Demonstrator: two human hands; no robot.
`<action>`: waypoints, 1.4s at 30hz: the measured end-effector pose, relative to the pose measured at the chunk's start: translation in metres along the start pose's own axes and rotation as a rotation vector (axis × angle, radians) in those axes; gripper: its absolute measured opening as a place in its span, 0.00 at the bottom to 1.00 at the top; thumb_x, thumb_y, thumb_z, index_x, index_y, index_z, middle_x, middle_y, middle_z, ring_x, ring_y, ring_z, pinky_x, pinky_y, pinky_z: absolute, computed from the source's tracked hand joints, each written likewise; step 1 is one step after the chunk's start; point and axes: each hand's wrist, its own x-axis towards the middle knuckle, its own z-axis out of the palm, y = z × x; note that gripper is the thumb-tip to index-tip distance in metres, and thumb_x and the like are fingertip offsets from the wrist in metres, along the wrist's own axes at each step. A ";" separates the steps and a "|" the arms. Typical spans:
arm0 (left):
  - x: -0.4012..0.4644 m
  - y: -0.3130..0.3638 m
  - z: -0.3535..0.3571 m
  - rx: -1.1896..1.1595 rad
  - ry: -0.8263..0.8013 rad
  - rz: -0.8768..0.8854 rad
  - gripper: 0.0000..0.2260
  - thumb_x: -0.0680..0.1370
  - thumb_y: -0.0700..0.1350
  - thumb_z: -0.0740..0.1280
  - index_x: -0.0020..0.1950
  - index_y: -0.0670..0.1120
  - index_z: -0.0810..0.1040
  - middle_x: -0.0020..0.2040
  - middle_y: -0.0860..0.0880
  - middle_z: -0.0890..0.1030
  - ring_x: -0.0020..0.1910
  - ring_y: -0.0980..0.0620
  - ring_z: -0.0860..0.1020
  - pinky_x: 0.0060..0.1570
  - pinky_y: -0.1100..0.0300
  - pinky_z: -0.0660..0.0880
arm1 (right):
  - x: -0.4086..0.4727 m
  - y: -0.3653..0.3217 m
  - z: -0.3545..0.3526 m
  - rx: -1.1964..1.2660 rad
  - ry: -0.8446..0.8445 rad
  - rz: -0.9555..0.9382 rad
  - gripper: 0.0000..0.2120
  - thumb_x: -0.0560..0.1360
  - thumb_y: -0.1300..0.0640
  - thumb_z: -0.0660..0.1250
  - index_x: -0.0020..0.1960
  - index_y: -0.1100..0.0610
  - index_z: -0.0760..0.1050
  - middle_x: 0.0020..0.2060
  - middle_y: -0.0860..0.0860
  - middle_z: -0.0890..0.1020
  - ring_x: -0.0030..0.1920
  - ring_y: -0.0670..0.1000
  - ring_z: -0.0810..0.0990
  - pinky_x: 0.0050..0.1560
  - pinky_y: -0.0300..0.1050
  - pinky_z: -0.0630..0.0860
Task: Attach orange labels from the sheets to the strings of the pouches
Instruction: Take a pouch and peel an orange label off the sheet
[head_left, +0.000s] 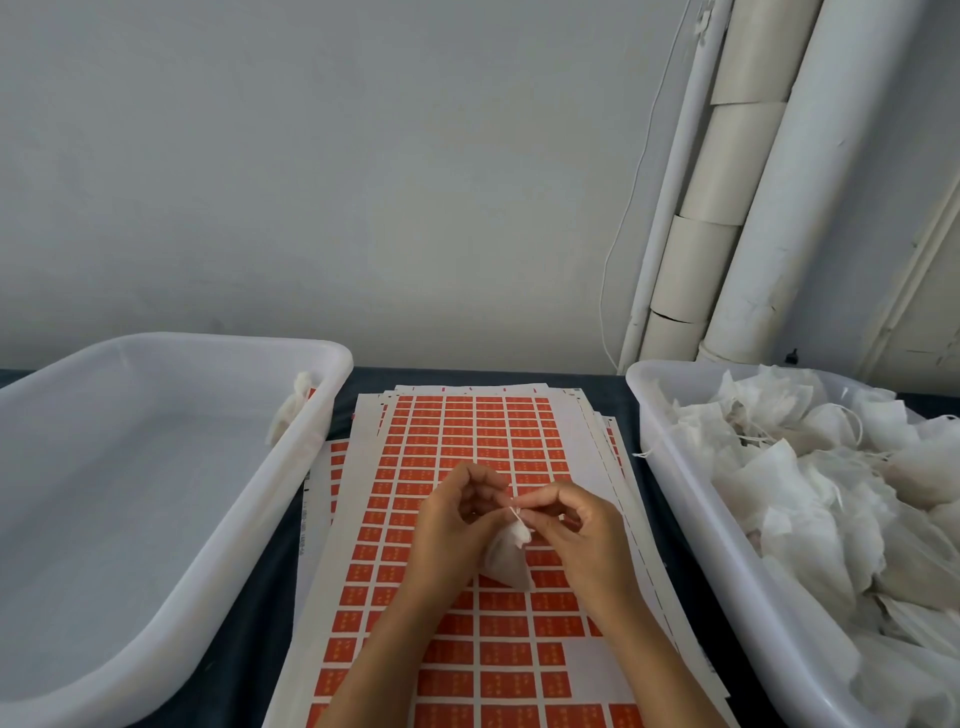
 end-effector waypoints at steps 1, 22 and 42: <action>0.000 0.000 0.000 -0.003 -0.004 -0.006 0.11 0.72 0.33 0.70 0.48 0.49 0.76 0.42 0.51 0.81 0.42 0.59 0.80 0.42 0.68 0.77 | 0.000 0.000 0.000 -0.013 0.006 -0.010 0.08 0.72 0.60 0.70 0.42 0.47 0.79 0.39 0.40 0.82 0.45 0.39 0.80 0.45 0.28 0.75; -0.004 -0.006 0.007 0.280 -0.170 0.133 0.08 0.78 0.47 0.66 0.48 0.59 0.68 0.42 0.62 0.76 0.43 0.66 0.77 0.37 0.73 0.73 | -0.003 -0.005 0.008 0.129 0.097 0.145 0.03 0.77 0.56 0.64 0.45 0.48 0.74 0.42 0.43 0.81 0.45 0.44 0.80 0.45 0.32 0.77; -0.003 0.001 0.007 -0.066 -0.072 -0.024 0.07 0.79 0.47 0.62 0.44 0.46 0.76 0.35 0.55 0.80 0.35 0.59 0.77 0.38 0.70 0.75 | 0.002 -0.001 0.002 0.328 0.344 0.353 0.07 0.78 0.51 0.60 0.47 0.52 0.74 0.39 0.45 0.82 0.40 0.48 0.83 0.38 0.35 0.78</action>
